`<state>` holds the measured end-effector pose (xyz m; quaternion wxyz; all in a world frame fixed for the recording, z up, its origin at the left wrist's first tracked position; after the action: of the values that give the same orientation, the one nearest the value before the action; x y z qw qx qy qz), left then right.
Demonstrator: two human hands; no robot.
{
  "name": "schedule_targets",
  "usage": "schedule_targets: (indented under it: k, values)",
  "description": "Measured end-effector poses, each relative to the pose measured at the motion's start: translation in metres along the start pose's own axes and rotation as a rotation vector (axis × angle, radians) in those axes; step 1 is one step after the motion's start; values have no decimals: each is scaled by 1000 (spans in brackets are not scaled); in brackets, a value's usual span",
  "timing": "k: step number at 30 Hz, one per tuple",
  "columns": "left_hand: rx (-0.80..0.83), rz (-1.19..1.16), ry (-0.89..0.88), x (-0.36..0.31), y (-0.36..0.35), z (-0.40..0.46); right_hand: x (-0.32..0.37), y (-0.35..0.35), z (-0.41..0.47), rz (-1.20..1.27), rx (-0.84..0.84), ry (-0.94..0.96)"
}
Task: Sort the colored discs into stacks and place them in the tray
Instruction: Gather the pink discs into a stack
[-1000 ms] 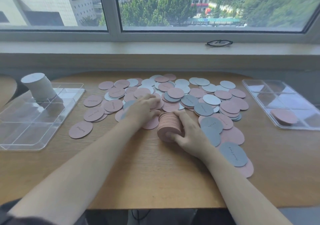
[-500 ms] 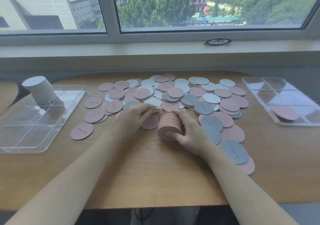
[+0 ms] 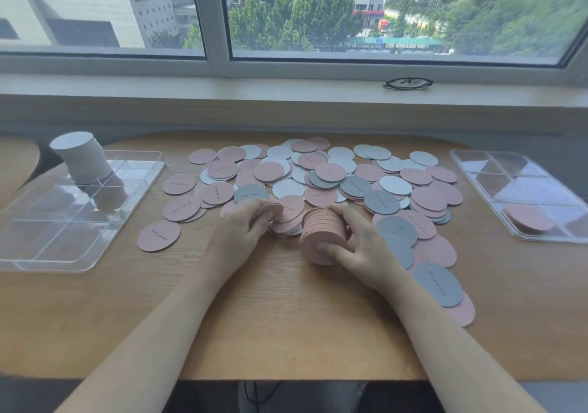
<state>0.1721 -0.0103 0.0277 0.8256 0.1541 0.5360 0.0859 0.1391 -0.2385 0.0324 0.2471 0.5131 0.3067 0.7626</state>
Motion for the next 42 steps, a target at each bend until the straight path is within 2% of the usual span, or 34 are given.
schedule_targets:
  k: [3,6,12,17,21,25,29,34,37,42]
  values:
    - [-38,-82,-22,-8,2,-3,4,7,-1,32,-93,9]
    - [-66,-13,-108,-17,4,-4,4,11,-2,29,-176,19]
    - [-58,-203,-36,-15,-2,-7,1,0,2,-103,-101,-8]
    - [-21,-315,-10,-16,-4,-7,-4,1,4,-163,-138,-59]
    - [16,-193,-9,-15,-14,-10,-4,1,5,-166,-138,-73]
    - [52,84,-124,-18,-27,-14,-1,-3,6,-146,-63,-50]
    - [61,371,-119,-15,-34,-15,-1,-8,6,-157,12,-69]
    - [-97,646,-254,-35,-40,-23,5,-10,5,-250,12,15]
    - [-87,662,-265,-36,-45,-25,8,-13,4,-294,15,40]
    - [144,377,-201,-26,-57,-22,3,-14,4,-259,1,47]
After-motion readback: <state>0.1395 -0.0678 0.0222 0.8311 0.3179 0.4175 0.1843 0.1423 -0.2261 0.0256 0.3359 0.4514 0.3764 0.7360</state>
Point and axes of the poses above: each hand's wrist, its own z-axis towards the middle knuckle, its own y-axis out of the back of the hand, x = y × z, the point moved 5 cm from there along z, towards the middle knuckle, and after that the axes turned 12 degrees about -z, right-handed, at the moved point
